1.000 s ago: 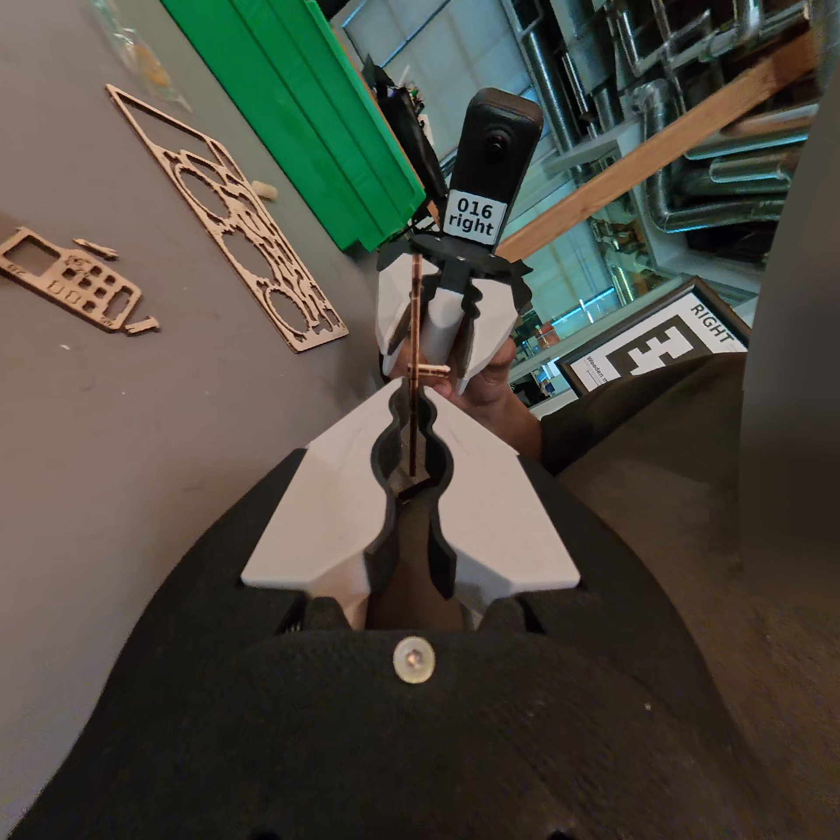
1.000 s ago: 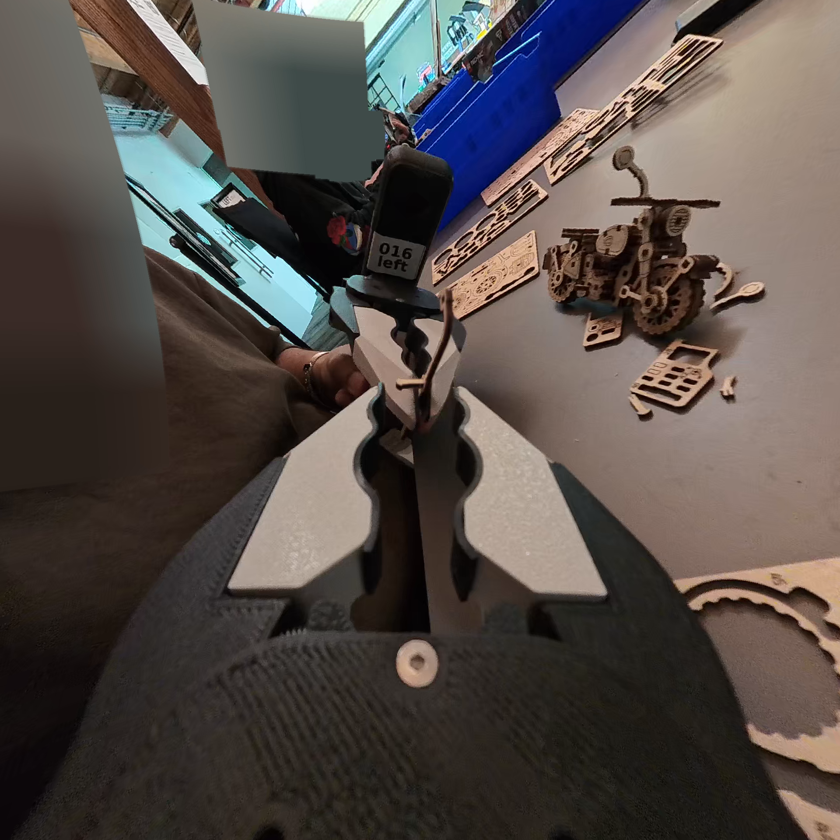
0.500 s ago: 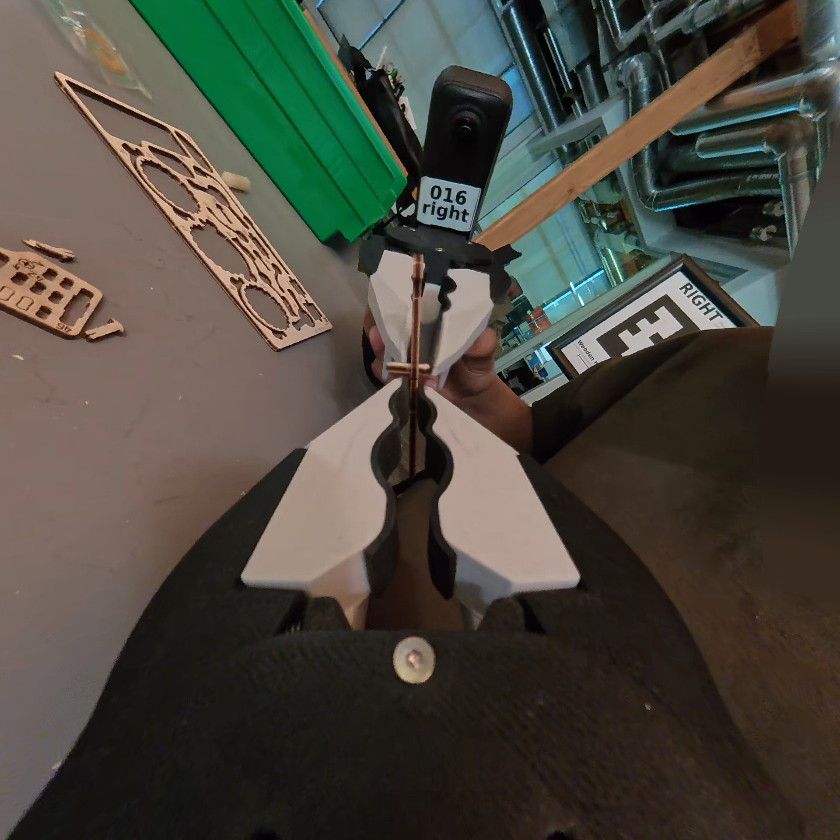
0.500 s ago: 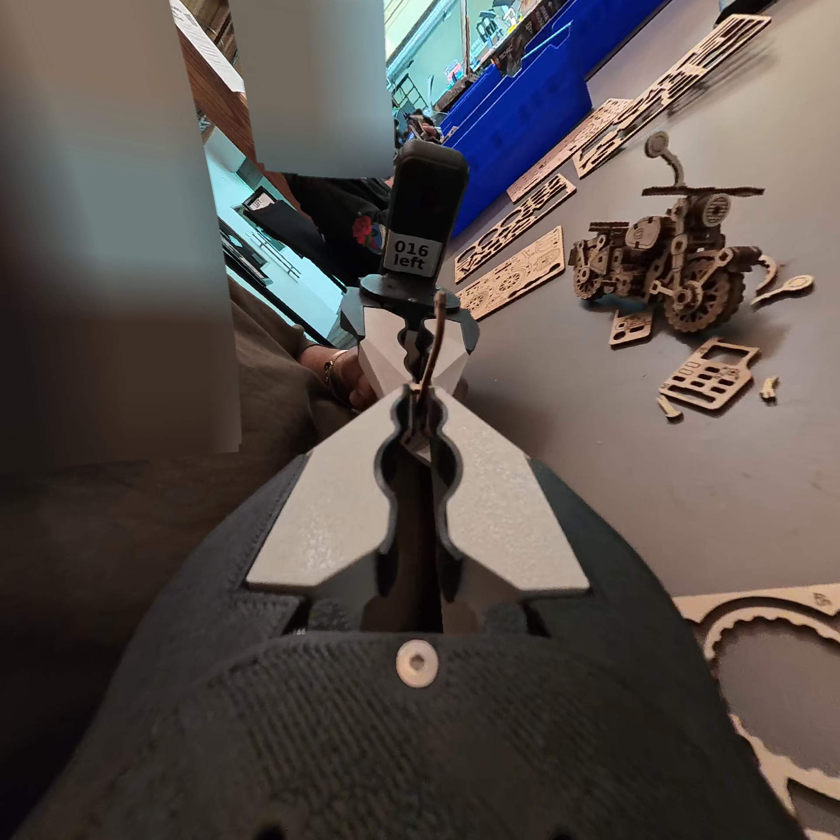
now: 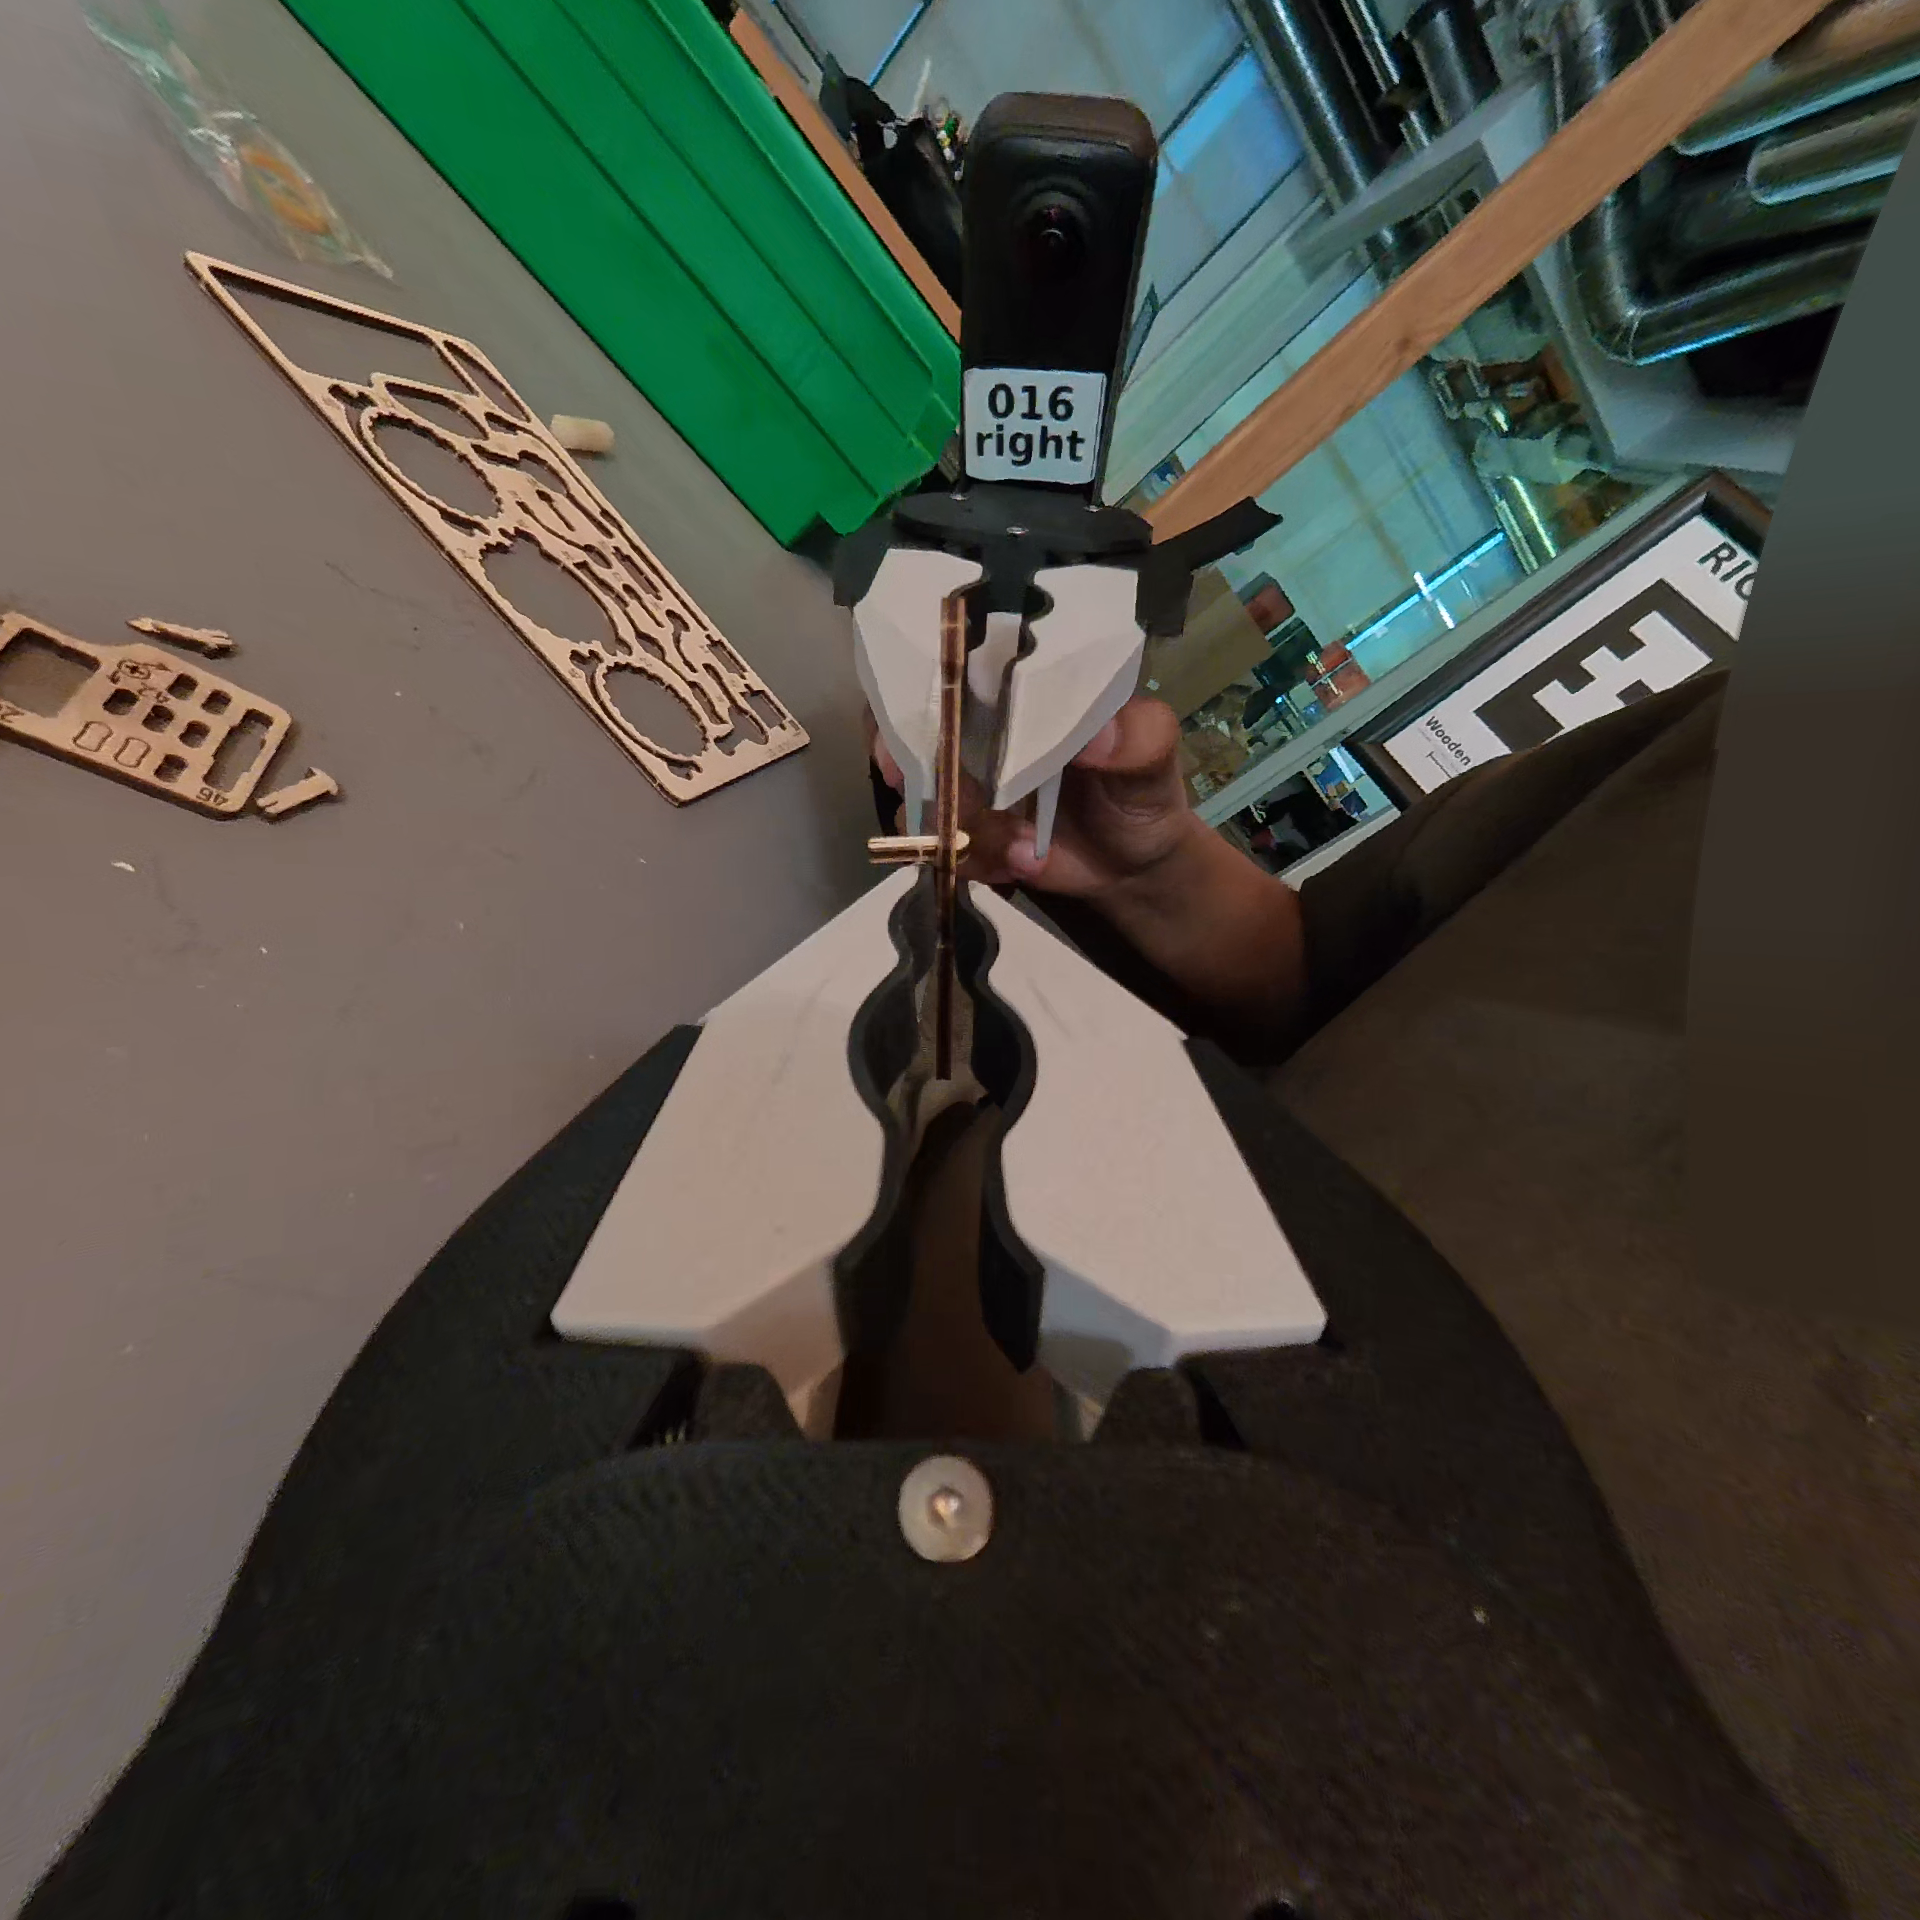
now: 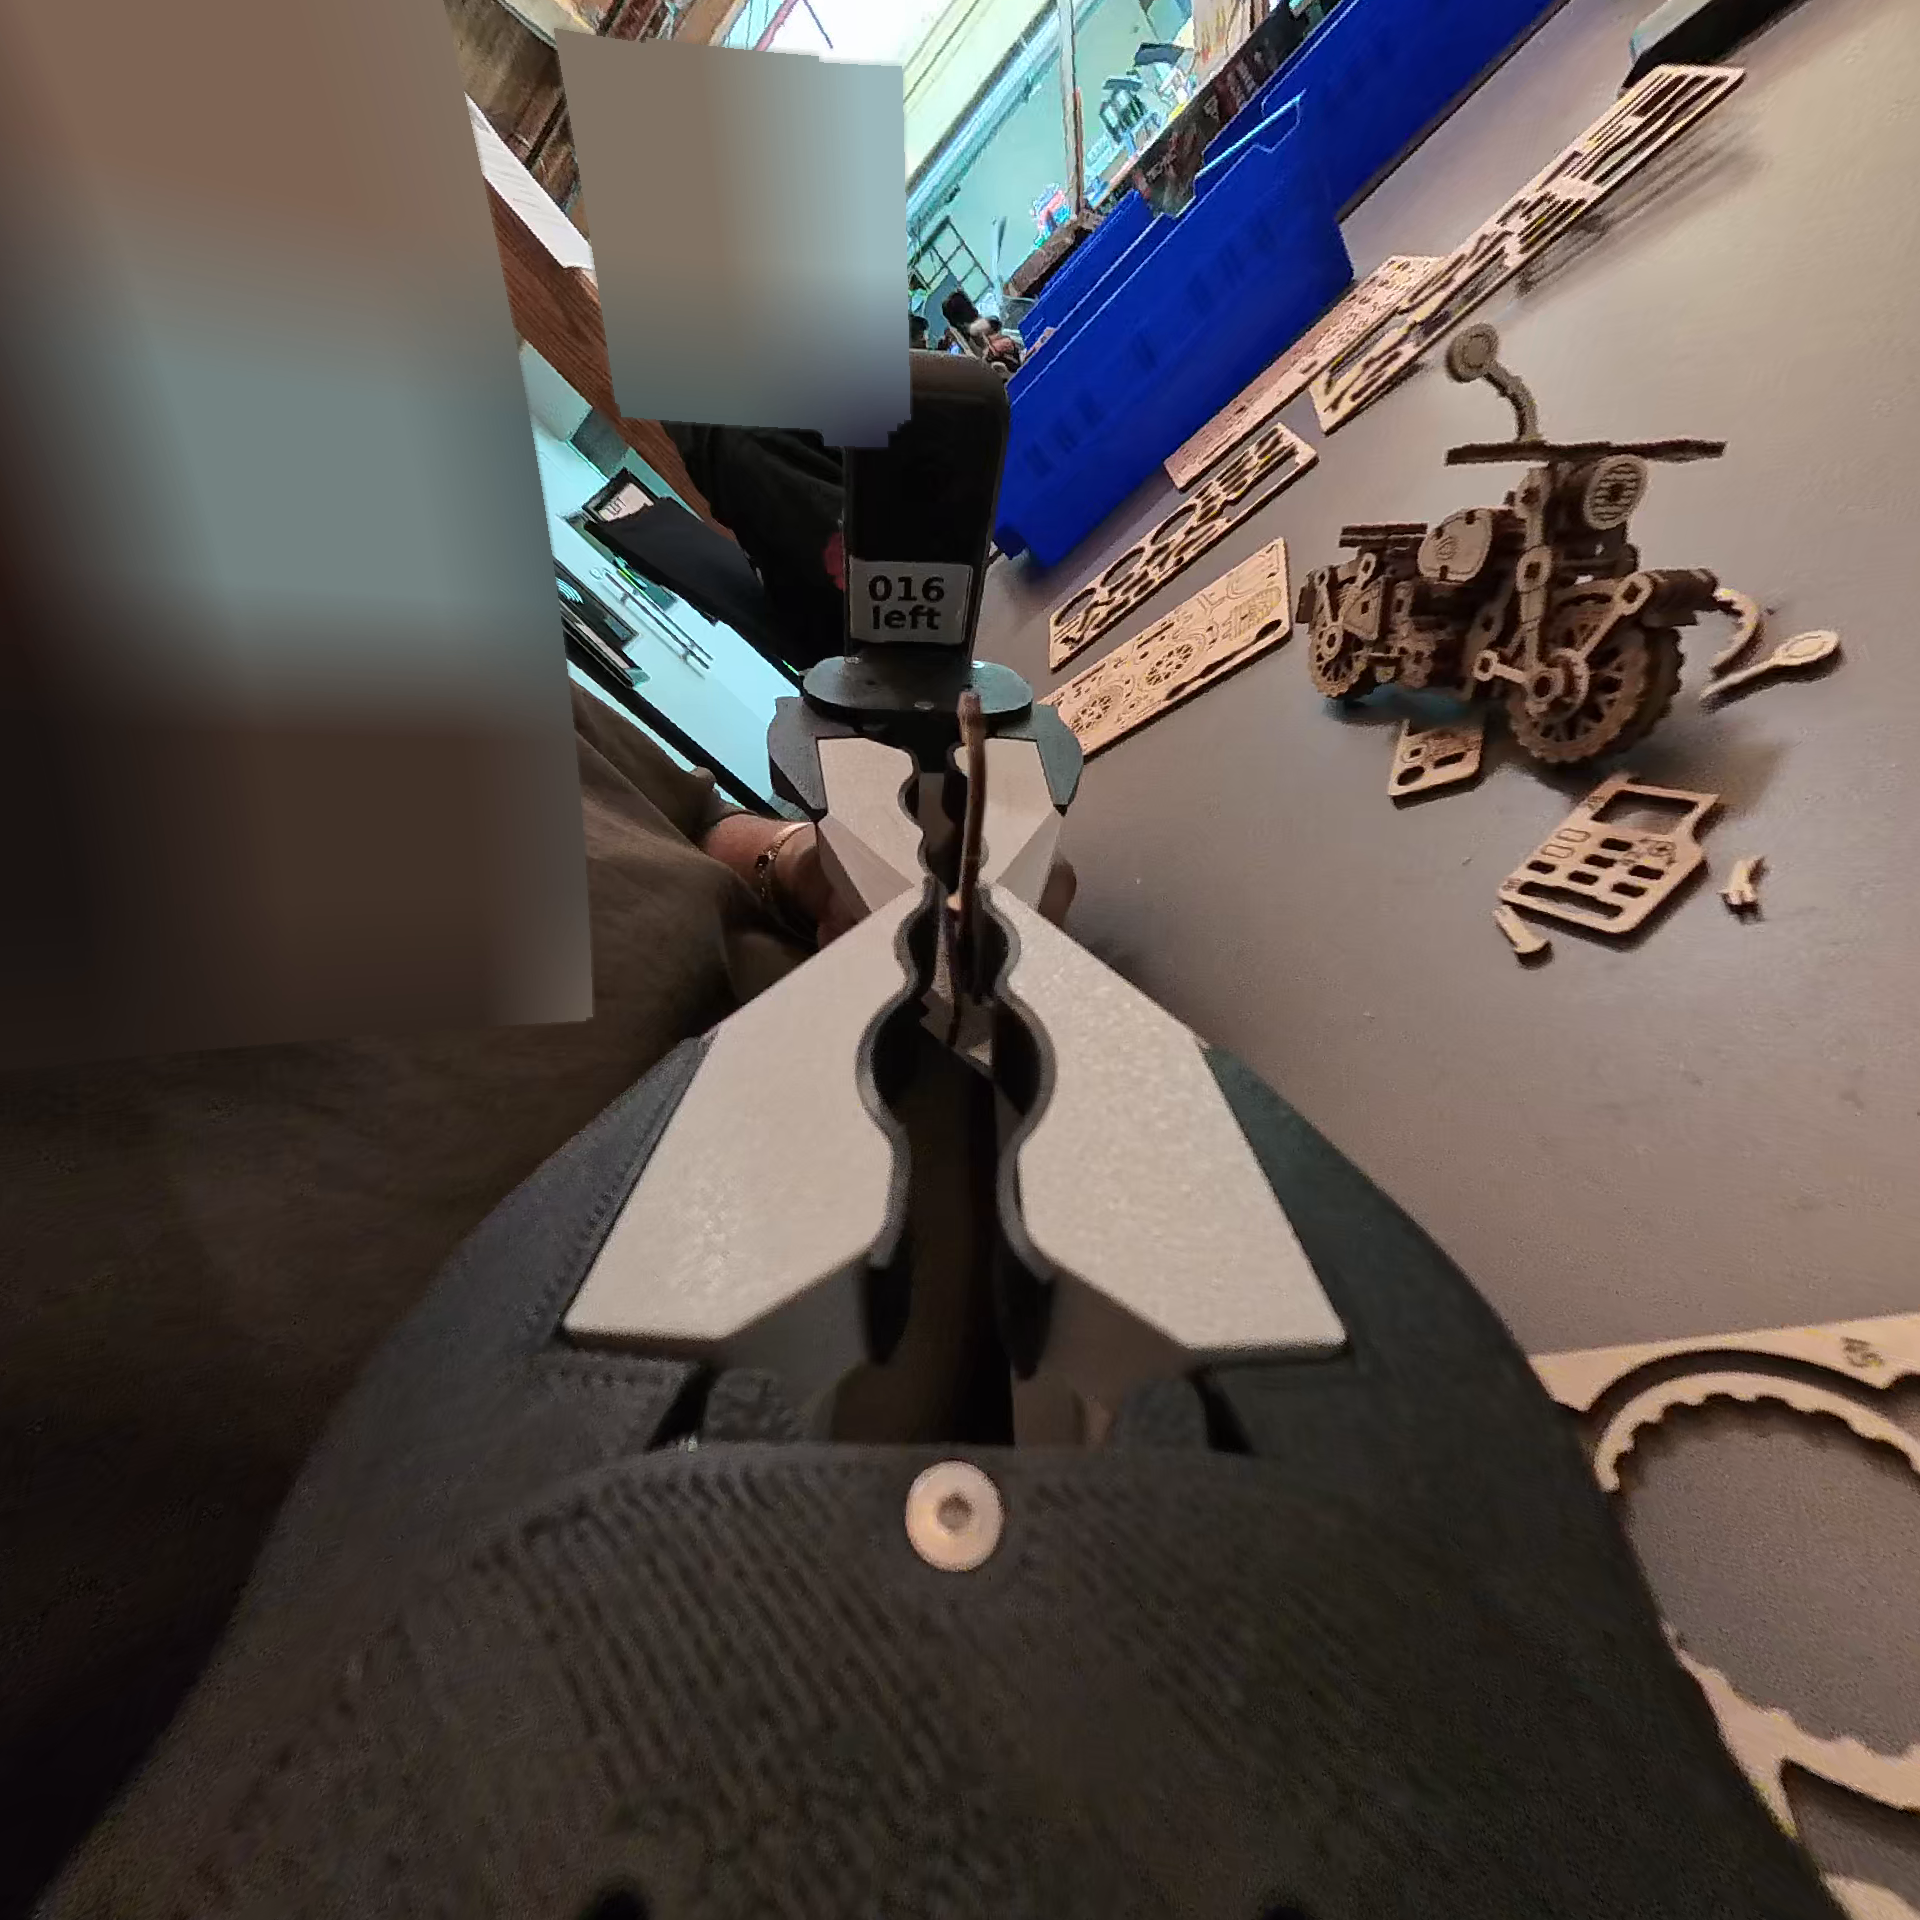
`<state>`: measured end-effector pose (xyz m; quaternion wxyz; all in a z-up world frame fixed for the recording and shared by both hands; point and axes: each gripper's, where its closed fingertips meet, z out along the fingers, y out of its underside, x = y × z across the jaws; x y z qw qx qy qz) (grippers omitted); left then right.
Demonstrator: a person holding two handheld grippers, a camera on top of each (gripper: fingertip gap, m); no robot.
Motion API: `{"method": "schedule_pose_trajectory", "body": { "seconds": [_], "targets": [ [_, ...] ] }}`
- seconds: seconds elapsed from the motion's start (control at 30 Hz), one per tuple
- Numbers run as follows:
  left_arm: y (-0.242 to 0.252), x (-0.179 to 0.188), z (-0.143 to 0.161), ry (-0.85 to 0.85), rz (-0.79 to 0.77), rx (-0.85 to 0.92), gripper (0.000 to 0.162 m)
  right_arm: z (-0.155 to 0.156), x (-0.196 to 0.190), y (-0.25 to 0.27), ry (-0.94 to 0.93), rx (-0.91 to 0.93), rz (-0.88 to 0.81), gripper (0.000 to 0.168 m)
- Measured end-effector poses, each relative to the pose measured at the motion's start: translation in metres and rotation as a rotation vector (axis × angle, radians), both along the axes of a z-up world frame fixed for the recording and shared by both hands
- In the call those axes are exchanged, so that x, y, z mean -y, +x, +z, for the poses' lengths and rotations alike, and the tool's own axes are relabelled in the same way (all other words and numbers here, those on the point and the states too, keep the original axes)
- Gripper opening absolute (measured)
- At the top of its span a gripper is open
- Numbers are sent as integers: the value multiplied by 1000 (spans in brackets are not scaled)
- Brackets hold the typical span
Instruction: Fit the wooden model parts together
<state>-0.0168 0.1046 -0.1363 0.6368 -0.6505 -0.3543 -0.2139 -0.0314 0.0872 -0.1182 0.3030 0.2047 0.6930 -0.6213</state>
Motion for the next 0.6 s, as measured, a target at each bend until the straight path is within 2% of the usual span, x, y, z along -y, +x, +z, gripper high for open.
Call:
{"method": "schedule_pose_trajectory", "body": {
  "seconds": [0.6],
  "targets": [
    [-8,4,-10,24,22,138,0,-5,-5,-16,28,0,-95,8]
  ]
}}
